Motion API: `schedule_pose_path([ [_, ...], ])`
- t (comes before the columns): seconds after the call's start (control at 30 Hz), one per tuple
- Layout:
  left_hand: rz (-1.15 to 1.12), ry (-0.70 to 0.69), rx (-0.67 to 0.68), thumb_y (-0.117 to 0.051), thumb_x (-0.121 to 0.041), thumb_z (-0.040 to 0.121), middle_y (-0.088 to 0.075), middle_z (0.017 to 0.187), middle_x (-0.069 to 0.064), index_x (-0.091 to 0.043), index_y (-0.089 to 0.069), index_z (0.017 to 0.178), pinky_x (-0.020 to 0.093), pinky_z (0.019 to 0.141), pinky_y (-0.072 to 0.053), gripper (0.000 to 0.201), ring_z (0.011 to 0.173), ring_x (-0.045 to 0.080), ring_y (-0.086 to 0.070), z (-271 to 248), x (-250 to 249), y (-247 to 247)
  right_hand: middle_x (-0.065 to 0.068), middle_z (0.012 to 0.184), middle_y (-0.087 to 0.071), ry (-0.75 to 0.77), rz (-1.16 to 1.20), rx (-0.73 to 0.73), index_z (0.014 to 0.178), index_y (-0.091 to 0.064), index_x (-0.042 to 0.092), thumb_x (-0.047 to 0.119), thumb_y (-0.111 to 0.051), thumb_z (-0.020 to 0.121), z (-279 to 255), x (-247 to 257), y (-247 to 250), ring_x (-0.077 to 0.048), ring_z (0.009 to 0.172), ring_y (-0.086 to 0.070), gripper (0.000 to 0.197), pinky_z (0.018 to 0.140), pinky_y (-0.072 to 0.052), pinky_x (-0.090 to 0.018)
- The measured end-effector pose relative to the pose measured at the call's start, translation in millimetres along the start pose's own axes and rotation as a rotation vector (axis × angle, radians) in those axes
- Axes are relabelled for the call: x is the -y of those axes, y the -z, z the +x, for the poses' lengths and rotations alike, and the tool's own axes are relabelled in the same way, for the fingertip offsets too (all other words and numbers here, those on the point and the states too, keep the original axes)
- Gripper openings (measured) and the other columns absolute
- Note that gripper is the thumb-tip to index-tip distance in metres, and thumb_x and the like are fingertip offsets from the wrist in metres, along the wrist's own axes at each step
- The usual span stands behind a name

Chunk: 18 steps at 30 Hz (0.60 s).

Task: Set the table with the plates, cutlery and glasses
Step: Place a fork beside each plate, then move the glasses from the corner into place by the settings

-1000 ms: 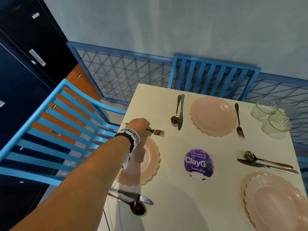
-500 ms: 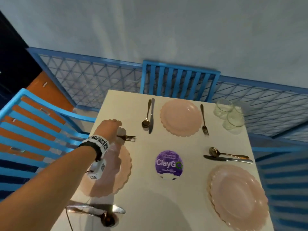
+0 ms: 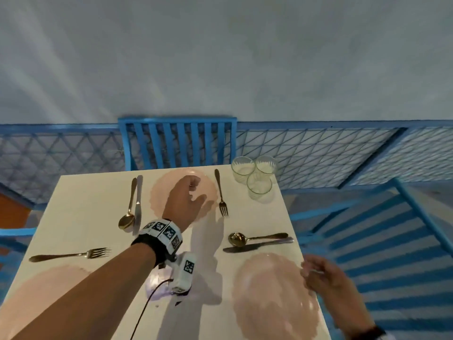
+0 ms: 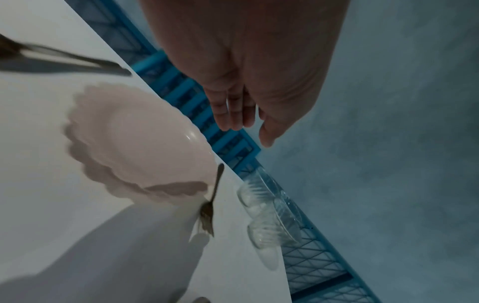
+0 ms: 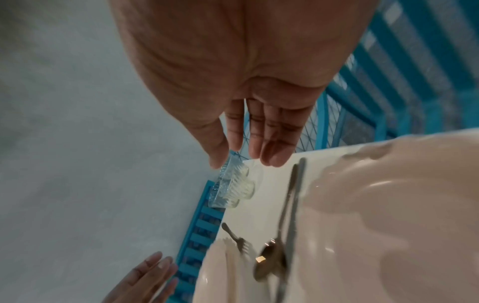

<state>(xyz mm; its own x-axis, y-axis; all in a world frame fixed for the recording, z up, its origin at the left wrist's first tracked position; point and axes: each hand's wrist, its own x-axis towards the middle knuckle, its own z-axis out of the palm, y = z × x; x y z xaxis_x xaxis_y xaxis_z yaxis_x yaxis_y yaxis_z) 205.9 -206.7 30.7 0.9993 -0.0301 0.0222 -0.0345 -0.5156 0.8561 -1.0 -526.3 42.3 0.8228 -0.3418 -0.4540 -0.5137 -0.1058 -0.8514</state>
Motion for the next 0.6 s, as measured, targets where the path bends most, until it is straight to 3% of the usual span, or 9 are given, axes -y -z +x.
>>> schedule_pose_path([
  [0.03,-0.032,0.038,0.029,-0.076,-0.011,0.083,-0.061,0.116,-0.003,-0.019,-0.058,0.117,0.037,0.096,-0.052,0.04,0.108,0.016,-0.058,10.8,-6.0,-20.2,-0.02,0.119,-0.068,0.003,0.009,-0.001,0.12,-0.065,0.01,0.003,-0.073,0.088,23.3,7.5,-5.8,-0.019,0.089,-0.067,0.033,0.071,-0.058,-0.022],
  [0.1,-0.114,0.113,0.061,-0.079,-0.014,0.082,-0.06,0.119,-0.004,-0.02,-0.055,0.121,0.036,0.099,-0.05,0.046,0.111,0.016,-0.058,31.2,-11.9,-55.8,-0.009,0.125,-0.065,0.039,0.049,0.02,0.125,-0.061,0.018,0.012,-0.078,0.086,76.9,28.9,-31.8,-0.019,0.105,-0.067,0.042,0.091,-0.057,-0.038],
  [0.17,-0.182,0.183,0.06,-0.081,-0.016,0.081,-0.058,0.126,-0.001,-0.019,-0.051,0.129,0.039,0.104,-0.049,0.057,0.116,0.018,-0.057,51.4,-9.5,-85.7,-0.002,0.129,-0.06,0.011,0.061,-0.005,0.129,-0.054,0.022,0.017,-0.081,0.083,124.5,38.9,-51.0,-0.021,0.115,-0.062,0.053,0.103,-0.051,-0.046],
  [0.27,-0.221,0.253,0.067,-0.081,-0.01,0.081,-0.051,0.137,0.003,-0.016,-0.04,0.143,0.041,0.11,-0.043,0.075,0.127,0.022,-0.051,80.3,2.2,-122.1,0.0,0.131,-0.054,0.001,0.052,0.008,0.135,-0.048,0.021,0.015,-0.086,0.078,171.4,38.1,-72.5,-0.021,0.12,-0.055,0.069,0.105,-0.048,-0.042],
  [0.43,-0.206,0.258,0.081,-0.086,-0.012,0.073,-0.048,0.143,0.001,-0.022,-0.035,0.146,0.044,0.113,-0.041,0.09,0.132,0.019,-0.047,117.0,31.5,-158.1,0.005,0.13,-0.05,0.067,0.004,0.006,0.137,-0.045,0.02,0.008,-0.089,0.072,224.4,27.5,-100.6,-0.017,0.122,-0.049,0.079,0.104,-0.045,-0.037],
  [0.53,-0.193,0.238,0.098,-0.092,-0.026,0.058,-0.052,0.135,-0.003,-0.037,-0.04,0.137,0.044,0.109,-0.045,0.095,0.125,0.017,-0.052,132.6,42.5,-168.7,0.012,0.119,-0.059,0.138,-0.011,0.025,0.136,-0.047,0.023,0.01,-0.091,0.067,240.4,26.9,-113.0,-0.007,0.109,-0.057,0.083,0.095,-0.047,-0.027],
  [0.6,-0.192,0.234,0.117,-0.093,-0.035,0.05,-0.053,0.126,-0.006,-0.043,-0.042,0.132,0.039,0.104,-0.049,0.097,0.119,0.015,-0.055,139.2,44.9,-173.6,0.013,0.117,-0.065,0.155,0.0,0.029,0.135,-0.05,0.031,0.02,-0.093,0.06,249.6,22.5,-119.0,-0.009,0.109,-0.063,0.087,0.098,-0.053,-0.035],
])
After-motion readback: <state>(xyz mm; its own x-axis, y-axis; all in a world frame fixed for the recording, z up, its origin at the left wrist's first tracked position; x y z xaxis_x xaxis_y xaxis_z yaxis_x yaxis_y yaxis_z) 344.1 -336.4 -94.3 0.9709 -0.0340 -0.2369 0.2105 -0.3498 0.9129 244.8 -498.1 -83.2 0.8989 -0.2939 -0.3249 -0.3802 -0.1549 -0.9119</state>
